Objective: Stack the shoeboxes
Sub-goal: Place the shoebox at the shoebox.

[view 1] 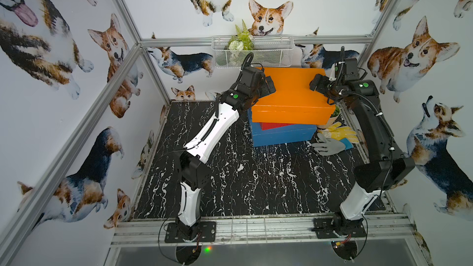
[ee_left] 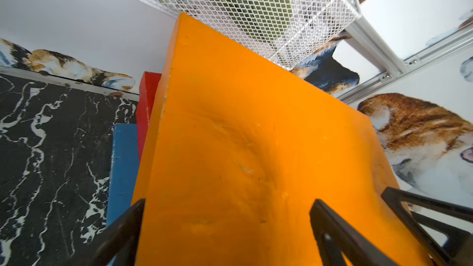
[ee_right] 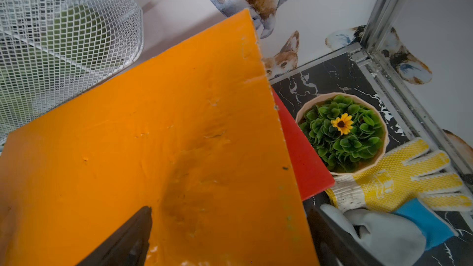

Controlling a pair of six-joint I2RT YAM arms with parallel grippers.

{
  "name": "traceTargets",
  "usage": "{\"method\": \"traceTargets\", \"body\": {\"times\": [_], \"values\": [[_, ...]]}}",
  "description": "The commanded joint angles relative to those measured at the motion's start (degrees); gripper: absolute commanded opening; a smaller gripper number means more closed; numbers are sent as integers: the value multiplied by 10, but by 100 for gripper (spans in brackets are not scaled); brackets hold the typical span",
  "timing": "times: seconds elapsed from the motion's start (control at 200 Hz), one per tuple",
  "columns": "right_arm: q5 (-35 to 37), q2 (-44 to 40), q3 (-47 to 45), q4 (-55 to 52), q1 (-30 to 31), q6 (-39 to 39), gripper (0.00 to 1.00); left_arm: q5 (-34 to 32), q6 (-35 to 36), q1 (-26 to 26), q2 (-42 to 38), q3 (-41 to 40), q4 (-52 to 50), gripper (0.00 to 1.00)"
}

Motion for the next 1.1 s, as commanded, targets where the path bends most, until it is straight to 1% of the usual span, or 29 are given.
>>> {"method": "traceTargets", "body": {"times": [0.0,0.13,0.28,0.461,0.586,0.666,0.906,1.096], "values": [[-112,37,51,-26,-2,3,99,188,-50,-4,8,-6,44,100],[-116,65,108,-50,-3,-9,100,199,-50,1,7,-14,56,100],[-101,87,166,-75,-7,-20,100,213,-63,15,-3,-35,77,100],[-96,108,230,-99,-24,-23,100,194,-49,28,-39,-70,91,100],[-94,99,226,-89,-31,-23,100,194,-51,40,-70,-117,132,100],[-84,98,221,-87,-34,-26,100,195,-56,48,-77,-134,144,100],[-46,121,219,-103,-60,-12,100,209,-59,71,-63,-142,151,100],[-1,132,209,-107,-83,-15,100,212,-60,86,-58,-158,164,100]]}}
